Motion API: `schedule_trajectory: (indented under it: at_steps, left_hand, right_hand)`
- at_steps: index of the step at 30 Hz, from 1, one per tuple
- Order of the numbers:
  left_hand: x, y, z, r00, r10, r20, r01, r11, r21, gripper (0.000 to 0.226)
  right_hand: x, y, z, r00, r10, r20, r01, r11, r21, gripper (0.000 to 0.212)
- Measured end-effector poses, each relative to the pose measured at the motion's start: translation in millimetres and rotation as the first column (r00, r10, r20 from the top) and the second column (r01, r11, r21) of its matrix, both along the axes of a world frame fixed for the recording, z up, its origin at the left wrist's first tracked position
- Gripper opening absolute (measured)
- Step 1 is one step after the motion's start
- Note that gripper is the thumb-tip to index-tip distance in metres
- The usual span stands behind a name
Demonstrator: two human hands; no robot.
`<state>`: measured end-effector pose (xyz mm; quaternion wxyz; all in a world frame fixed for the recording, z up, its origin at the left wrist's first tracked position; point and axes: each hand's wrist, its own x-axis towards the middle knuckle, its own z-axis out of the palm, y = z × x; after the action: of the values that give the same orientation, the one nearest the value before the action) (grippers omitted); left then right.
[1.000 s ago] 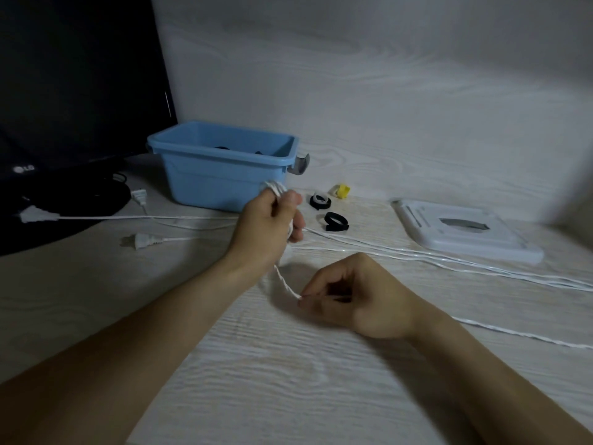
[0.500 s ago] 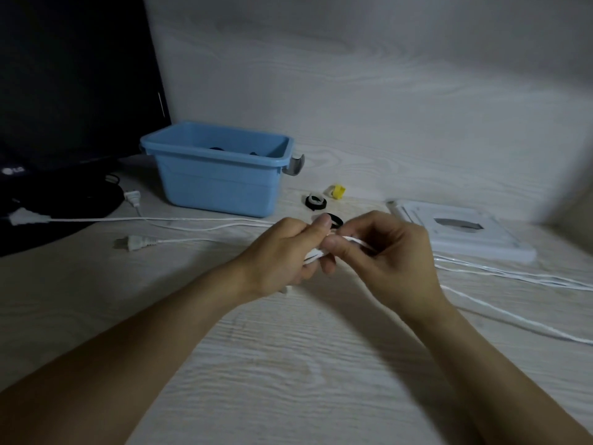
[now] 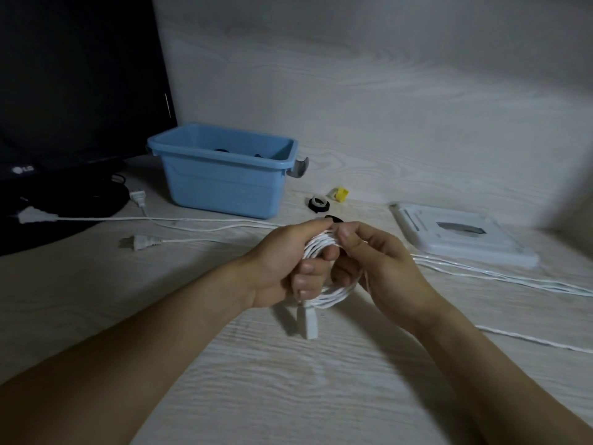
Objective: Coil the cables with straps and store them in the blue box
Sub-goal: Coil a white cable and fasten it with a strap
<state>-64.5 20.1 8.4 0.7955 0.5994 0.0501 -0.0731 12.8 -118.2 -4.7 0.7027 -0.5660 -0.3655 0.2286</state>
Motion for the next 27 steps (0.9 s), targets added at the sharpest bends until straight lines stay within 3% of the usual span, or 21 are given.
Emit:
schedule_trajectory:
  at_steps: [5,11,13,15,18,23,27]
  left_hand:
    - [0.6,-2.2,2.8,0.995,-0.100,-0.006,0.097,0.978,-0.187,0.046]
    - [0.4,-1.5,-0.8,0.993,-0.114,-0.027,0.103,0.959,-0.264,0.044]
    - [1.9,2.8,-4.9,0.998,-0.049,-0.036,0.038,0.968,-0.246,0.044]
    - [3.8,7.8,-6.3,0.998,0.045,-0.035,-0.052,0.968,-0.245,0.045]
    - [4.3,16.1,-2.6,0.975,0.224,-0.013,-0.215,0.920,-0.327,0.048]
    - [4.4,29.0,6.5,0.841,0.541,0.017,-0.451,0.718,-0.529,0.048]
    - [6.6,43.8,8.1,0.657,0.753,-0.033,-0.607,0.503,-0.616,0.048]
  right_hand:
    - [-4.9,9.9,-4.1,0.964,-0.044,-0.261,0.062,0.996,0.060,0.033]
    - [-2.8,7.1,-1.4,0.935,0.013,-0.355,-0.006,1.000,0.022,0.033]
    - [0.7,7.1,-4.4,0.969,0.051,-0.240,-0.048,0.999,0.019,0.035]
    - [5.8,6.4,-10.3,1.000,-0.018,0.016,0.018,0.998,-0.056,0.031]
    - [10.8,1.3,-11.4,0.863,-0.152,0.481,0.232,0.966,-0.112,0.019]
    - [26.4,-15.1,-3.2,0.749,-0.293,0.594,0.449,0.884,-0.131,0.008]
    - [32.2,-17.7,-7.5,0.663,-0.234,0.711,0.533,0.814,-0.230,0.011]
